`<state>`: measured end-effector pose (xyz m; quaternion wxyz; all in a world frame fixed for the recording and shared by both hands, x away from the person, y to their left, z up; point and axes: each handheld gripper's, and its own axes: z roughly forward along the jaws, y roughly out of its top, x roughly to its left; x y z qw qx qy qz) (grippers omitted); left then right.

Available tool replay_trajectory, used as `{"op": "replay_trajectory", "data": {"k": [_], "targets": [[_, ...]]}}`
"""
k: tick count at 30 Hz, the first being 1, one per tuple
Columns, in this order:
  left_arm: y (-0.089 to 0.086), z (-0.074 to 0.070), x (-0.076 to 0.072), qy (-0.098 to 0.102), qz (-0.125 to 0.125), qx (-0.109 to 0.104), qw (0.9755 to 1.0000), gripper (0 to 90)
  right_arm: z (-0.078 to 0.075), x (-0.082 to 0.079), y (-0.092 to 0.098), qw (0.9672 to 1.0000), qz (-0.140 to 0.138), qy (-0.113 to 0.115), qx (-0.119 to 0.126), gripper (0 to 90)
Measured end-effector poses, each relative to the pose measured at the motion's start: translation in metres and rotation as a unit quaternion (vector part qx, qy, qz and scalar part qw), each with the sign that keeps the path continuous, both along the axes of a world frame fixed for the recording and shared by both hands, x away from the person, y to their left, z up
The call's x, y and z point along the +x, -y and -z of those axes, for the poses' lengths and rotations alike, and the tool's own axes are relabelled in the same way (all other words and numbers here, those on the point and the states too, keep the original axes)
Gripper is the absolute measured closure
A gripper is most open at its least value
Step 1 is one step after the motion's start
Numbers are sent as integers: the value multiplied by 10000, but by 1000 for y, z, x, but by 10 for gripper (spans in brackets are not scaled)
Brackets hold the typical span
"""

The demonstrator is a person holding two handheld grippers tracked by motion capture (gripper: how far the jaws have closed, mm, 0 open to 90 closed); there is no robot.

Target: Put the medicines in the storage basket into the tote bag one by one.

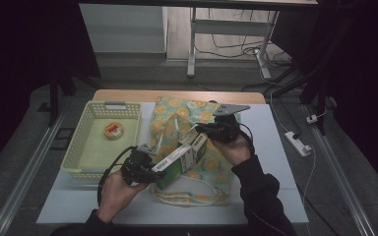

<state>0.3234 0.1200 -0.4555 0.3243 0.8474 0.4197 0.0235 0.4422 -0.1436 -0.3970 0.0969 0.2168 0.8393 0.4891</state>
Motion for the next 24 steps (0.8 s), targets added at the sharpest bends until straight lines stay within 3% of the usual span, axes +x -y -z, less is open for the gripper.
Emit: {"op": "replay_trajectory", "data": {"k": [24], "targets": [[24,3,41,145,-165,23,9998,619,-1,-1,-1,10000,-15,13,15,899]]}}
